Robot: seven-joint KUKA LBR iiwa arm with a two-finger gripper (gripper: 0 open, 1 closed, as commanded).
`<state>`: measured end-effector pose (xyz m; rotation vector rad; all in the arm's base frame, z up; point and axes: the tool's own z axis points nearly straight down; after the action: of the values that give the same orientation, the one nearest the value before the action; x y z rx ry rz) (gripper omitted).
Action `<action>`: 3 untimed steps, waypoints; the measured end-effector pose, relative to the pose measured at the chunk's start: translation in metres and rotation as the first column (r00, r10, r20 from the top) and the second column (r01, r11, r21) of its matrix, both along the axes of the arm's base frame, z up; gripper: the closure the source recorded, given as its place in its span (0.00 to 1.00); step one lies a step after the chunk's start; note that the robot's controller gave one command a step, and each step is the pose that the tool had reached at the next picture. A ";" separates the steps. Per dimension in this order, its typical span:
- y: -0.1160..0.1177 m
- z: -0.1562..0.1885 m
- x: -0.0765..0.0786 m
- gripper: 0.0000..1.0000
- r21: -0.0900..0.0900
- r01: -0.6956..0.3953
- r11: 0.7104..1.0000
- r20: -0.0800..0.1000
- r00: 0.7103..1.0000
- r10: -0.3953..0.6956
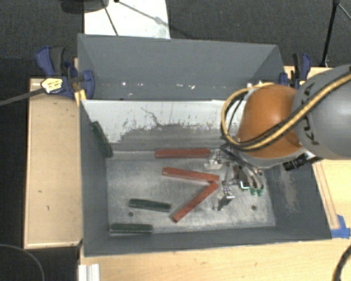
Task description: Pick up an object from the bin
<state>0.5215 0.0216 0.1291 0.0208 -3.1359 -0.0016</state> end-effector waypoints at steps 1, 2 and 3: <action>0.000 0.004 0.002 0.00 0.000 0.000 1.000 0.008 1.000 0.000; 0.023 -0.054 0.014 1.00 -0.001 -0.320 0.948 0.017 0.947 0.320; 0.023 -0.054 0.014 1.00 -0.001 -0.319 0.948 0.017 0.948 0.319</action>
Offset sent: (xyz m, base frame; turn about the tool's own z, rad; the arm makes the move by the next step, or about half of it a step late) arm 0.0098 0.0213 -0.0590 -0.3274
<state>0.5353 0.0441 0.0752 0.5297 -3.1081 -0.0022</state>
